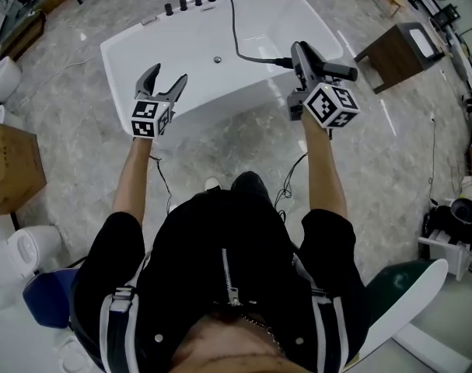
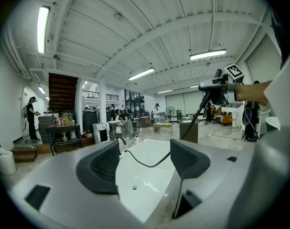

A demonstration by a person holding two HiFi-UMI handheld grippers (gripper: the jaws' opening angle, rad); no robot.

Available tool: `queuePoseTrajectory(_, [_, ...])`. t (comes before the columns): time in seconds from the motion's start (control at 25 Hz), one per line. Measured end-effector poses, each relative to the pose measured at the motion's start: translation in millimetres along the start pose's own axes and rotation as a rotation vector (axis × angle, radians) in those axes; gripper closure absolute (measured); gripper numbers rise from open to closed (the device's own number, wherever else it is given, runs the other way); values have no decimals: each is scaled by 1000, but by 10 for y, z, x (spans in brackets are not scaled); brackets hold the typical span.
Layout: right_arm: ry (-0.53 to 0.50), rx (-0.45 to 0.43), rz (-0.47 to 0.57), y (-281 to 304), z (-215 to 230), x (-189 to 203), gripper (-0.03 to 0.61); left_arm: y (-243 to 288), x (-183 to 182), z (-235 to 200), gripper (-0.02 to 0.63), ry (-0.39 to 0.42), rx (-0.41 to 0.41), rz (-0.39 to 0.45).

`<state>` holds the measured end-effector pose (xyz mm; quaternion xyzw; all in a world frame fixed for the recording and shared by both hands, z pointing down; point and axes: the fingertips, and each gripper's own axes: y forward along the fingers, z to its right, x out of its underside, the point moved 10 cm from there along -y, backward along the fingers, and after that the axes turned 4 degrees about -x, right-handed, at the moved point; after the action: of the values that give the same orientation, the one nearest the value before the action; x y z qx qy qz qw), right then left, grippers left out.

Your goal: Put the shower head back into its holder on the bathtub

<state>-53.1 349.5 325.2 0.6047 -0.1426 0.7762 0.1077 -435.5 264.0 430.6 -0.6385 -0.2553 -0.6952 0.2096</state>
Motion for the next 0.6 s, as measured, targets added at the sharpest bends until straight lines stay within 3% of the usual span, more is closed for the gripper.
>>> queuePoseTrajectory(0.6, [12,20,-6,121,190,26,497,326,195,1,278,-35,61,-64])
